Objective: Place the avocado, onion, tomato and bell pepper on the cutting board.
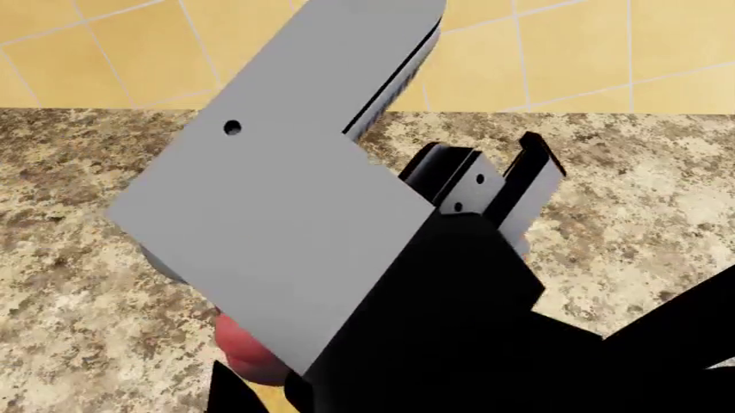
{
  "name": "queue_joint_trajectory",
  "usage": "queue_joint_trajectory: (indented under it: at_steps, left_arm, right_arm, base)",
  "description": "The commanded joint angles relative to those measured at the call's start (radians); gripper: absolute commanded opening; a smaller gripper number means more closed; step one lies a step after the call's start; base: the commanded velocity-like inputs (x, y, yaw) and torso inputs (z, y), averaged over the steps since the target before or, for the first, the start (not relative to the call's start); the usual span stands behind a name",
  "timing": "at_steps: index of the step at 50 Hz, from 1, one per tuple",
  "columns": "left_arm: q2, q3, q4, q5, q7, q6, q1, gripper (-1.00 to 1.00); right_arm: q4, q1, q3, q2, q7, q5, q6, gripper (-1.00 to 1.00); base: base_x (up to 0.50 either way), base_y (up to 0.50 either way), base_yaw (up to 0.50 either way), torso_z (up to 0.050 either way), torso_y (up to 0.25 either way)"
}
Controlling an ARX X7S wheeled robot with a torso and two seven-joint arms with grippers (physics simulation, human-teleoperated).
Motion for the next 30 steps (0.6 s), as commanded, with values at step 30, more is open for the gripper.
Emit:
queue_joint_trajectory:
  at_steps: [30]
  left_arm:
    - [0.013, -0.023, 0.009, 0.014, 0.026, 0.020, 0.012, 1.00]
  right_arm:
    - [-0.043, -0.028, -0.022, 0.120, 0.027, 0.062, 0.038, -1.00]
  base:
    - [0.00, 0.00, 0.00, 0.000, 0.000]
